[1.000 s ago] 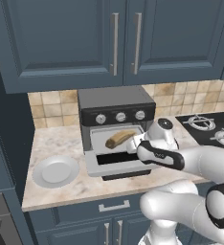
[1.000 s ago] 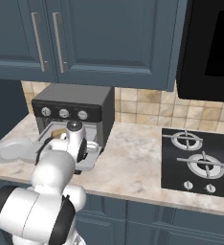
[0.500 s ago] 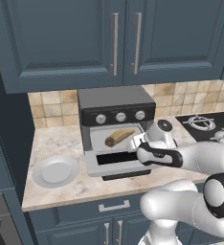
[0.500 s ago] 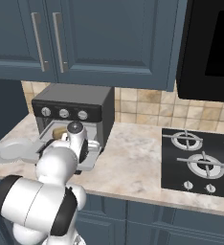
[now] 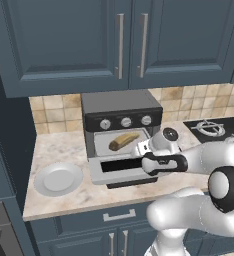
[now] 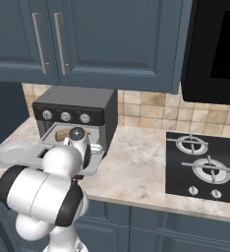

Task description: Pull the toaster oven rack outwards. Pick up the baguette from the plate and place it on the toaster oven rack. Close the toaster oven door fully and set the temperature to the lowest setting.

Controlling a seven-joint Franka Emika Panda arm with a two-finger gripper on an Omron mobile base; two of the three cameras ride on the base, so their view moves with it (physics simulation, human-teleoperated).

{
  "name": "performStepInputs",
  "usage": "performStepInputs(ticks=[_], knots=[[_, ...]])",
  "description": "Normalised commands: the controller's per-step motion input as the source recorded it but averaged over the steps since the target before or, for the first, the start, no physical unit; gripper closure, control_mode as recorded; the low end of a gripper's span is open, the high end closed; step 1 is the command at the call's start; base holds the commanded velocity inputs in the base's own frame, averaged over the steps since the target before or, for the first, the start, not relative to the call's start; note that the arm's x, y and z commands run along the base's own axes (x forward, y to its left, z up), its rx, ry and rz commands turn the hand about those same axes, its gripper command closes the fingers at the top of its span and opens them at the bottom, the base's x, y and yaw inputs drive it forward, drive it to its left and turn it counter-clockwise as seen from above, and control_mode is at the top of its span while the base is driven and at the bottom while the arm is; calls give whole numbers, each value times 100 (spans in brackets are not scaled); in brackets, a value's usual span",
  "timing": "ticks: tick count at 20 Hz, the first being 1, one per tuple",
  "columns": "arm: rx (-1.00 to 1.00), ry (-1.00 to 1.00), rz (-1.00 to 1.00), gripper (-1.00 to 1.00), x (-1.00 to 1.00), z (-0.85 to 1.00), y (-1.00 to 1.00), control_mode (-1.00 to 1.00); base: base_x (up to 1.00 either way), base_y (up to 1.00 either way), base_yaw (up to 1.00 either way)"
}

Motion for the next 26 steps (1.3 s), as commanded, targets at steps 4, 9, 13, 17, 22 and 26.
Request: performStepInputs(ticks=[4, 9, 13, 17, 22, 26], knots=[[0, -4, 0, 100, 18, -13, 10, -100, 0, 0, 0], [0, -4, 0, 100, 23, -2, 4, -100, 0, 0, 0], [0, -4, 0, 100, 27, 0, 0, -100, 0, 0, 0], [0, -4, 0, 100, 32, 0, 0, -100, 0, 0, 0], [0, -5, 0, 100, 31, 0, 0, -100, 0, 0, 0], [0, -8, 0, 100, 29, 0, 0, -100, 0, 0, 0]])
